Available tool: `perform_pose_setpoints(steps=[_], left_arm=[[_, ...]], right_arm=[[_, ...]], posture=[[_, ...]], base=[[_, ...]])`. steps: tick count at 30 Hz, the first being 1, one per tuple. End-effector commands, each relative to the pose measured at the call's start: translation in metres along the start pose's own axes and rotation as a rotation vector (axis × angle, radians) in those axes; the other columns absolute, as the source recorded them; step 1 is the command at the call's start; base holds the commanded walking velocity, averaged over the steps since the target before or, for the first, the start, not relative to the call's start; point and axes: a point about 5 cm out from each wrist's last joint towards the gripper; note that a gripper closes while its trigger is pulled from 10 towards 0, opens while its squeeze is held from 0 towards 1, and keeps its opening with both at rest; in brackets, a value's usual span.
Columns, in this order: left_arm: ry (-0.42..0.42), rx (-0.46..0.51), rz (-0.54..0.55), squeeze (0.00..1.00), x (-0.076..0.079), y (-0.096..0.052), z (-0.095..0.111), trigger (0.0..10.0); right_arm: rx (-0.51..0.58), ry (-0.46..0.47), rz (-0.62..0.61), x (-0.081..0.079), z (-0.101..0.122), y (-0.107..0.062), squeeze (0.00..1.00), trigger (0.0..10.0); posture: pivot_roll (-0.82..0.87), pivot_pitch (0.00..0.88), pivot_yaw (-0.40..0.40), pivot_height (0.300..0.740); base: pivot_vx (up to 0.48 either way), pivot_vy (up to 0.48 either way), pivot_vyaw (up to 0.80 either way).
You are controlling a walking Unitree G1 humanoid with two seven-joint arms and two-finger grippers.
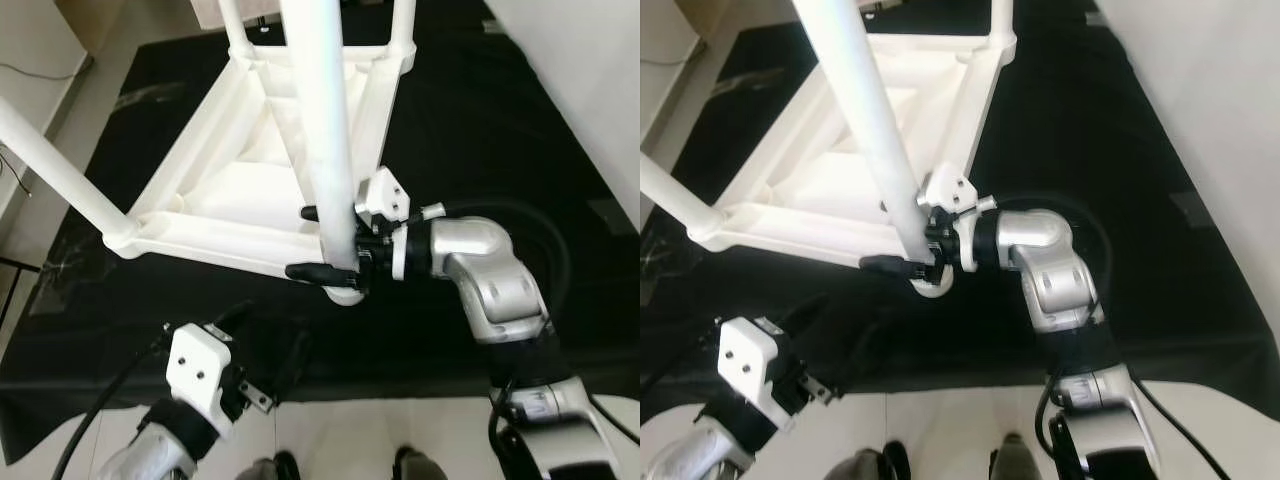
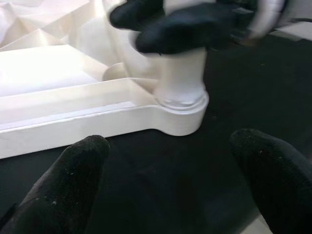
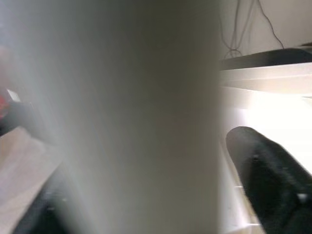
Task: Building children table
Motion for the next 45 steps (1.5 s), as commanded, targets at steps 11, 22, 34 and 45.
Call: perform_pose_setpoints(steps=[11, 22, 34, 45], left_arm=[[-0.014, -0.014, -0.005, 0.00, 0.005, -0.005, -0.001, 10.0], [-0.013, -0.015, 0.004, 0.00, 0.000, -0.007, -0.001, 10.0], [-0.001, -0.016, -0.005, 0.00, -0.002, -0.003, -0.004, 10.0], [-0.001, -0.009, -0.002, 0.00, -0.003, 0.000, -0.004, 10.0]], right_arm=[[-0.006, 0.046, 0.129, 0.001, -0.007, -0.010, 0.00, 0.0], [-0.099, 0.217, -1.112, -0.048, -0.073, -0.049, 0.00, 0.0], [0.049, 0.296, -0.701, -0.051, -0.057, 0.004, 1.00, 10.0], [-0.114, 0.064, -0.142, -0.040, -0.056, -0.007, 0.00, 10.0]], posture=[[-0.01, 0.256, 0.110, 0.740], [-0.06, 0.289, 0.120, 0.740], [-0.04, 0.254, 0.110, 0.740], [-0.04, 0.247, 0.117, 0.740]], base=[[0.000, 0.000, 0.00], [0.000, 0.000, 0.00], [0.000, 0.000, 0.00], [0.000, 0.000, 0.00]])
Point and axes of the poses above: a point about 5 cm out from each wrist's last joint towards the gripper, its own y axis pointing out of the wrist towards the gripper, its own z axis along the axis of the wrist's last joint, x = y × z, and after that the axes turned 9 degrees about y, right-handed
